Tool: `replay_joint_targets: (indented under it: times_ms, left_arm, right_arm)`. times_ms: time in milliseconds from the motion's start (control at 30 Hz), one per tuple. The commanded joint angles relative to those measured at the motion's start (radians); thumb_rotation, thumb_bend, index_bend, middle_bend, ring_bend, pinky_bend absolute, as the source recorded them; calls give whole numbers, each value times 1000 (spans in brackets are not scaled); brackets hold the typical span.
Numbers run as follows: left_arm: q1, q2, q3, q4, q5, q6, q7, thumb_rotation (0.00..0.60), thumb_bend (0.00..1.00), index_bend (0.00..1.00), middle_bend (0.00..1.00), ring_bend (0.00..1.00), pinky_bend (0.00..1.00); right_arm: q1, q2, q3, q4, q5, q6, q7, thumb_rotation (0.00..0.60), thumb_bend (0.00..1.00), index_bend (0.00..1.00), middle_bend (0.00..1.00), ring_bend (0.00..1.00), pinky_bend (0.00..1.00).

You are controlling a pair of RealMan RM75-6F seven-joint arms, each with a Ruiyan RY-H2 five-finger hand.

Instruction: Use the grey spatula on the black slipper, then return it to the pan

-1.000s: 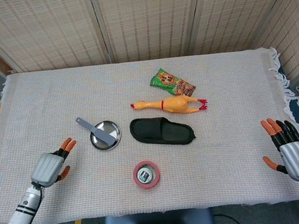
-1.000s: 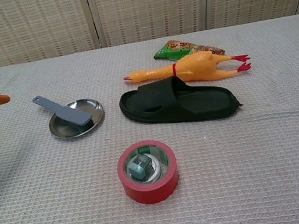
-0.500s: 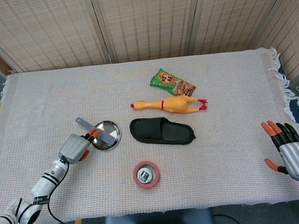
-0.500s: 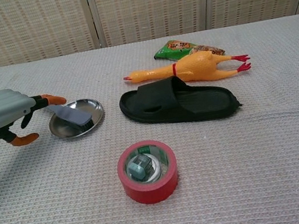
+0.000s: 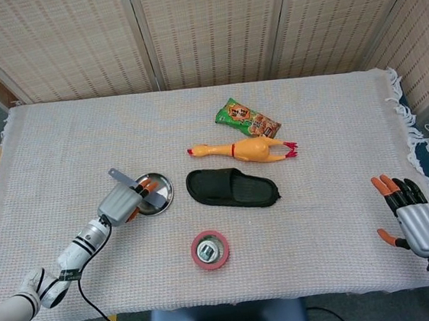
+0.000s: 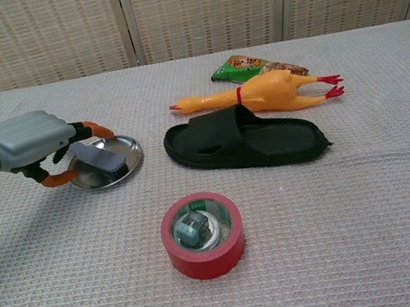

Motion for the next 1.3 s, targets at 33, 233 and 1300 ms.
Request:
replay_joint_targets:
  times_ms: [33,233,1300]
  left_arm:
    - [-17,-20,1,19,0,3,17,600,447,163,162,582,827]
    - [-40,-37,6,42,-19,-28,27,600,445,164,168,582,828]
    - [-26,-98,56,182,-30,67,-33,600,463,459,546,639,877]
  right_arm:
    - [3,3,-3,-6,5,-10,-4,600,131,0,0,0,0]
    - [1,10,-6,-16,4,-10,-4,600,130,0,0,0,0]
    - [10,18,-14,-22,-1,-28,5,600,131,0,0,0,0]
